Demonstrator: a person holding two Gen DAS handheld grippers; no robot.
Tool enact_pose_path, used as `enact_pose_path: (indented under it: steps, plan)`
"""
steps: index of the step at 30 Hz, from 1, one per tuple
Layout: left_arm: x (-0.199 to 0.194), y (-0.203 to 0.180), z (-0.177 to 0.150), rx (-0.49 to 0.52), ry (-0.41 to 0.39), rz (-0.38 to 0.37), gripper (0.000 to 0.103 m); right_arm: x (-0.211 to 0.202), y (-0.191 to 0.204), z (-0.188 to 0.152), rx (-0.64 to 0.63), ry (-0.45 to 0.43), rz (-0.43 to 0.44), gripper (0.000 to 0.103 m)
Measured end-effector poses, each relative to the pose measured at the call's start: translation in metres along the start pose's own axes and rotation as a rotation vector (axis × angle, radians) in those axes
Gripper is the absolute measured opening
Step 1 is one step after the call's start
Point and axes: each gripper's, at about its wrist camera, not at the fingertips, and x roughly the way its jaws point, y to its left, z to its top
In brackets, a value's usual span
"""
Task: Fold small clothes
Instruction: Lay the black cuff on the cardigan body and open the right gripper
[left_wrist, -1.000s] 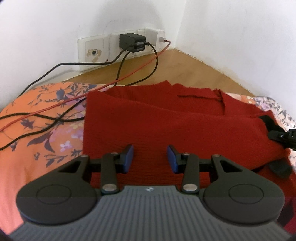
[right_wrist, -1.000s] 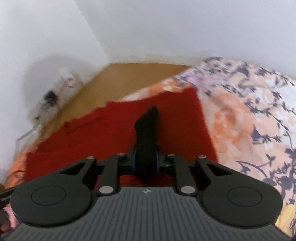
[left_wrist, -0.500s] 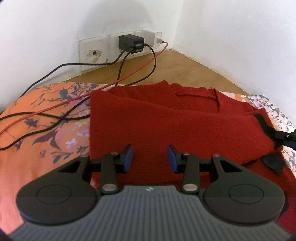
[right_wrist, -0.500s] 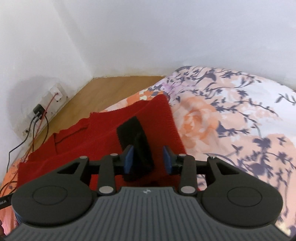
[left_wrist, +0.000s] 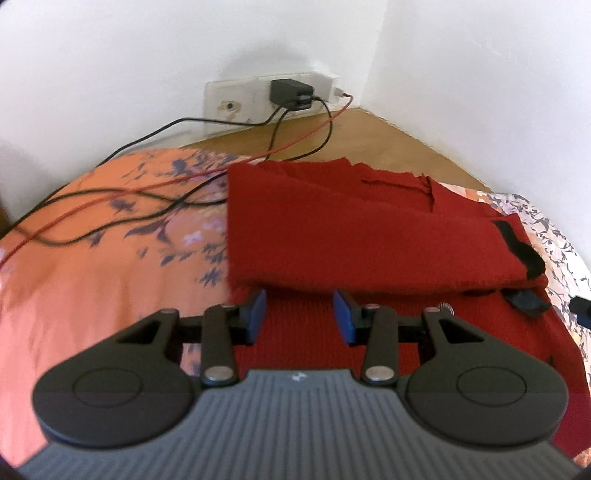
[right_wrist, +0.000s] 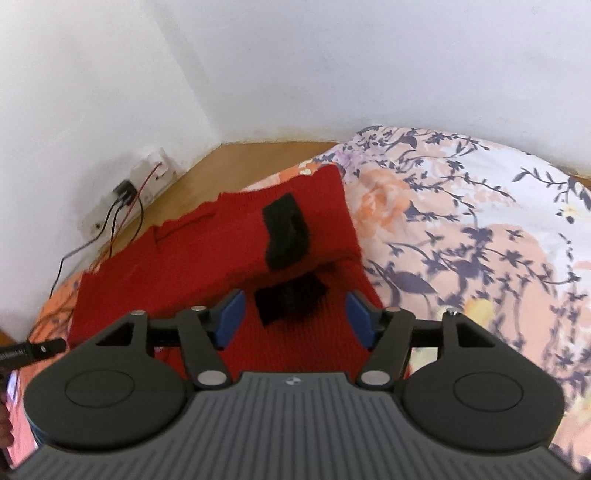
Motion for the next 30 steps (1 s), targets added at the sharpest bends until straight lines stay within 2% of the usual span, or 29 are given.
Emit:
enact_pose_path:
  steps: [8,20,27,30]
  plan:
    - [-0.035,-0.002,-0.038,-0.055,0.027,0.057,0.042,-0.035,-0.025,-0.026,-0.062,0.044,-0.002,0.071]
    - [-0.07,0.014,-0.084,-0.117,0.039,0.157,0.042,-0.066,-0.062,-0.064,-0.063,0.105,-0.013,0.072]
    - [-0.076,0.027,-0.106,-0.161,0.084,0.175,0.042,-0.066,-0.071,-0.076,-0.054,0.159,0.007,0.072]
    - [-0.077,0.03,-0.114,-0.175,0.108,0.159,0.042,-0.065,-0.071,-0.082,-0.053,0.181,0.018,0.072]
